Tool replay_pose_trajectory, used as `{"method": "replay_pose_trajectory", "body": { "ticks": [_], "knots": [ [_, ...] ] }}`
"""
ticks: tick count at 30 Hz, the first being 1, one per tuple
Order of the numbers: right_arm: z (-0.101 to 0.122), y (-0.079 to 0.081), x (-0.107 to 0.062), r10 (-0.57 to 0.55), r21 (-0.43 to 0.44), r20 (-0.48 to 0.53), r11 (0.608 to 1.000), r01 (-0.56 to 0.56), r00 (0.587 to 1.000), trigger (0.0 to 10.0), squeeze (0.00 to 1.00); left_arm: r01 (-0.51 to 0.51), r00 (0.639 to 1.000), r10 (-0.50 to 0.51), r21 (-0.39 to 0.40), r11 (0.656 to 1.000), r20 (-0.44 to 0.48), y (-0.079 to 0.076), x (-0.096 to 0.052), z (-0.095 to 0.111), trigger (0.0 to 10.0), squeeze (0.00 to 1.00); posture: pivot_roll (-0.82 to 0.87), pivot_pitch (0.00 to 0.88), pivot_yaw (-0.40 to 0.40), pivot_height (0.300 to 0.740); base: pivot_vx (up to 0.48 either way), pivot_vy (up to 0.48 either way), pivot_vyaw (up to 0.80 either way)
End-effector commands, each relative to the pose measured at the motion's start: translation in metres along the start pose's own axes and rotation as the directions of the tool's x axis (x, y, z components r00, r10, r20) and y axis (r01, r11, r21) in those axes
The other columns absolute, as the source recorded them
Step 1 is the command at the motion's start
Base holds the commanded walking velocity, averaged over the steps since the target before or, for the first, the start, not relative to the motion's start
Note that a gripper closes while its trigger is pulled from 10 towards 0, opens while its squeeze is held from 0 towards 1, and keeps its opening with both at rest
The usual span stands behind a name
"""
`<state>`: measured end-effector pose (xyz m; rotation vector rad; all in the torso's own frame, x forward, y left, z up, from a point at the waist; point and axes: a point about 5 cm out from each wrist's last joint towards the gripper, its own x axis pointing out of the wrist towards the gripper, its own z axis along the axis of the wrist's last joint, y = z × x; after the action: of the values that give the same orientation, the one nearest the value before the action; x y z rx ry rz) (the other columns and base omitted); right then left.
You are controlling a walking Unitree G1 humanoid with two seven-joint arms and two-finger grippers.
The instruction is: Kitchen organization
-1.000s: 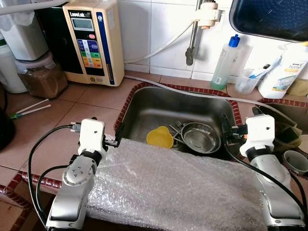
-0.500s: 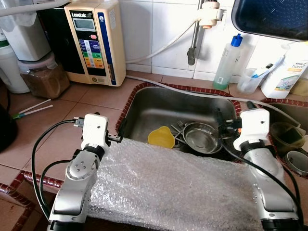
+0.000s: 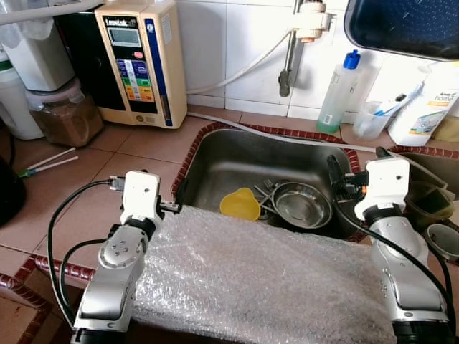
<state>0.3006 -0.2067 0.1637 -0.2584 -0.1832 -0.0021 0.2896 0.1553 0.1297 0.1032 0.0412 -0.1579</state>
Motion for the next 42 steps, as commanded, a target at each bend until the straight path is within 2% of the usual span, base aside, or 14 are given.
{"method": "replay_pose_trajectory", "body": {
  "ticks": [1, 42],
  "knots": [
    [-0.0031, -0.0039, 0.0007, -0.008, 0.001, -0.016, 1.0, 0.008, 1.0, 10.0, 1.0, -0.015, 1.0, 0.014, -0.001, 1.0, -0.007, 0.0027, 0.0002, -0.0015, 10.0, 0.0, 0.0, 0.0, 0.034, 0.74, -0.281, 0.0, 0.0],
    [-0.0019, -0.0031, 0.0069, -0.013, -0.005, -0.01, 1.0, 0.013, 1.0, 10.0, 1.0, -0.004, 1.0, 0.004, -0.012, 1.0, -0.008, -0.0022, 0.0034, -0.0017, 10.0, 0.0, 0.0, 0.0, 0.034, 0.74, -0.274, 0.0, 0.0]
  ]
}}
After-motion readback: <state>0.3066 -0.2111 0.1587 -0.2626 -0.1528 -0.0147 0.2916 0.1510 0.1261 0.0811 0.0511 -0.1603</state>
